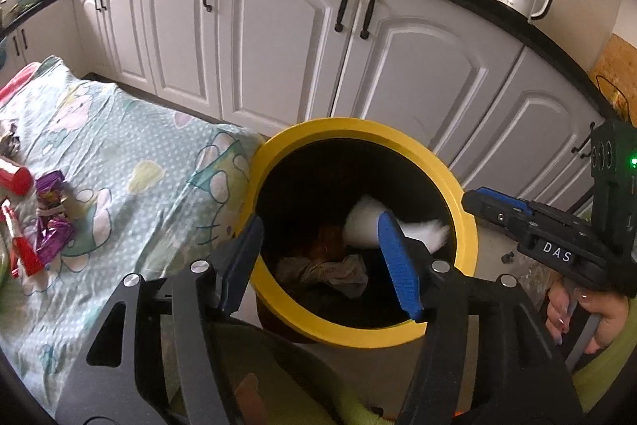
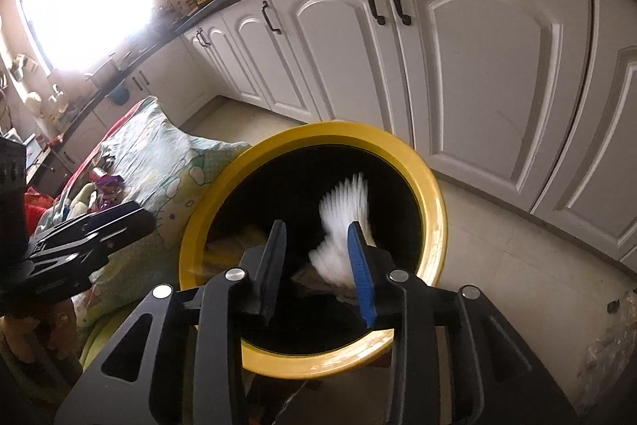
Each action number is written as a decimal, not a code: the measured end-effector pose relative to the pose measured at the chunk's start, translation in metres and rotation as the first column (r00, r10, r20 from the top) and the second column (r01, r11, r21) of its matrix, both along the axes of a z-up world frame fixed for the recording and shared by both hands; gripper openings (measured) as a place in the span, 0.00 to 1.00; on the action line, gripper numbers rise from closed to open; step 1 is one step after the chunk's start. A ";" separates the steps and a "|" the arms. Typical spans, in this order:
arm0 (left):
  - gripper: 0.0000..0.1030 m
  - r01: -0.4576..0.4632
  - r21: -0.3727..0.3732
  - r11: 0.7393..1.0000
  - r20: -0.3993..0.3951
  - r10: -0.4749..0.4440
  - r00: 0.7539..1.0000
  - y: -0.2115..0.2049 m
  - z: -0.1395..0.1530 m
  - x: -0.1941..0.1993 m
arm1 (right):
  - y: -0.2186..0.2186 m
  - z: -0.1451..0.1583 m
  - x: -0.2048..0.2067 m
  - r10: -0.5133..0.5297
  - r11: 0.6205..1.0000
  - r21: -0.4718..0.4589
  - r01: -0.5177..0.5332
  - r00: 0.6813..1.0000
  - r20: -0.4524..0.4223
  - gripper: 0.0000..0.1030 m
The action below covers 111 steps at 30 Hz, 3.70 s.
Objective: Collect trash
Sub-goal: 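Open both tools over the yellow bin to drop the wrapper and net, then move both open tools back over the trash on the bed, then grasp the blue plastic bag with the left tool while the right tool grasps the red wrapper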
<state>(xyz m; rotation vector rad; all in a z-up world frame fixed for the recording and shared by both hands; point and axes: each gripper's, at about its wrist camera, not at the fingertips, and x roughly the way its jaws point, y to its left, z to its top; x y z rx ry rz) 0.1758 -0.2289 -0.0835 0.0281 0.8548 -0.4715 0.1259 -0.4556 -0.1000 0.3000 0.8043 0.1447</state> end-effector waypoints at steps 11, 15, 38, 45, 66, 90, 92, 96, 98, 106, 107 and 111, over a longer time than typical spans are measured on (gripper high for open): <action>0.89 -0.125 -0.049 0.991 0.077 0.129 0.989 0.039 0.028 -0.012 | 0.016 0.020 -0.003 0.023 0.999 -0.041 -0.021 0.998 0.052 0.53; 0.89 -0.189 -0.060 0.980 0.109 0.195 0.975 0.058 0.042 -0.017 | 0.029 0.037 -0.006 0.042 0.997 -0.062 -0.036 0.994 0.099 0.62; 0.89 -0.427 -0.108 0.898 0.236 0.440 0.866 0.169 0.082 -0.046 | 0.136 0.088 -0.008 0.250 0.963 -0.149 -0.225 0.951 0.182 0.62; 0.89 -0.475 -0.116 0.872 0.245 0.489 0.837 0.194 0.086 -0.050 | 0.168 0.095 -0.008 0.320 0.941 -0.173 -0.289 0.929 0.187 0.62; 0.89 -0.615 -0.126 0.779 0.229 0.626 0.746 0.269 0.083 -0.049 | 0.264 0.109 0.006 0.519 0.849 -0.234 -0.474 0.832 0.198 0.62; 0.65 -0.688 -0.069 0.722 0.085 0.692 0.717 0.341 0.038 -0.028 | 0.357 0.040 0.051 0.664 0.712 -0.313 -0.629 0.748 0.007 0.43; 0.61 -0.685 -0.061 0.726 0.068 0.688 0.722 0.341 0.034 -0.023 | 0.361 0.036 0.055 0.664 0.709 -0.314 -0.631 0.748 -0.003 0.42; 0.51 -0.678 -0.051 0.733 0.033 0.680 0.733 0.343 0.025 -0.017 | 0.369 0.026 0.063 0.664 0.702 -0.324 -0.634 0.747 -0.024 0.36; 0.50 -0.679 -0.051 0.733 0.022 0.680 0.733 0.345 0.021 -0.015 | 0.372 0.022 0.066 0.664 0.699 -0.324 -0.637 0.747 -0.034 0.34; 0.44 -0.681 -0.058 0.730 -0.021 0.681 0.732 0.351 0.013 -0.009 | 0.382 0.008 0.072 0.668 0.688 -0.326 -0.649 0.741 -0.067 0.26; 0.44 -0.680 -0.056 0.731 -0.025 0.680 0.733 0.351 0.012 -0.008 | 0.383 0.007 0.073 0.667 0.688 -0.325 -0.649 0.742 -0.071 0.25; 0.44 -0.682 -0.054 0.729 -0.046 0.680 0.731 0.353 0.006 -0.005 | 0.382 0.002 0.075 0.662 0.691 -0.317 -0.649 0.745 -0.082 0.17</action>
